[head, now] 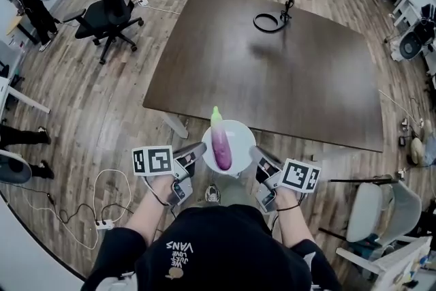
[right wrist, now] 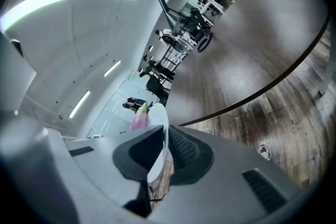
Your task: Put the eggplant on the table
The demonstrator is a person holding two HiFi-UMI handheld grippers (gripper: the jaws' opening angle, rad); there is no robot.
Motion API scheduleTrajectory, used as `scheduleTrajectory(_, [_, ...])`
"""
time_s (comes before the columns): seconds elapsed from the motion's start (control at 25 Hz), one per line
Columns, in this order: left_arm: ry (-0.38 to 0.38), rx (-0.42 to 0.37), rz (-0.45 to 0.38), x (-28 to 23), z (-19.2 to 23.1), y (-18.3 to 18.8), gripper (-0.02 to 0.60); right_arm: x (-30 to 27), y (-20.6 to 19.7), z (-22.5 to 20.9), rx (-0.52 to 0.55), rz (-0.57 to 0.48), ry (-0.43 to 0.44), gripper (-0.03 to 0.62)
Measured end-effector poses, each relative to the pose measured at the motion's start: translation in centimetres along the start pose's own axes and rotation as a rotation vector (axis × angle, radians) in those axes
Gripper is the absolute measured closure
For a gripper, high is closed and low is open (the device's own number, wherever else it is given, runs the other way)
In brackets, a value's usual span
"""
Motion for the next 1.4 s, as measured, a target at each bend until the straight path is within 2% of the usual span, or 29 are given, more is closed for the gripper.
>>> scheduleTrajectory(0.2, [0.003, 0.01, -0.01, -1.8, 0.2, 2.1, 0.548, -1.6, 2.6, -0.5, -0.003, 0.011, 0.019, 0.559])
scheduleTrajectory(0.4, [0.006, 0.027, -0.025, -4.2, 0.6, 4.7, 0.548, -3.1, 6.0, -1.8, 0.007, 0.032, -0.01, 0.559])
scheduleTrajectory(0.8, [0.018, 0.032, -0.073, -9.0, 0.6, 10.5, 0.548, -7.1, 13.4, -3.2, 0.03, 0.054, 0.051, 0.559])
scheduleTrajectory(1.12, [0.035, 0.027, -0.115, -10.5, 0.8, 12.3, 0.548, -9.0, 16.2, -3.8, 0.055, 0.085, 0.089, 0.559])
scheduleTrajectory(1.4, [0.046, 0.04, -0.11, -11.3, 2.1, 15.3, 0.548, -11.8, 18.0, -3.9, 0.032, 0.089, 0.083, 0.559])
Point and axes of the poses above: the fingertips, and each gripper's own axes: x backward along the fingers, z to its left, y out of its top, the point moved 6 cm from there along x, backward along the fingers, and after that the axes turned 2 degrees about -y, right-handed, at the moved point
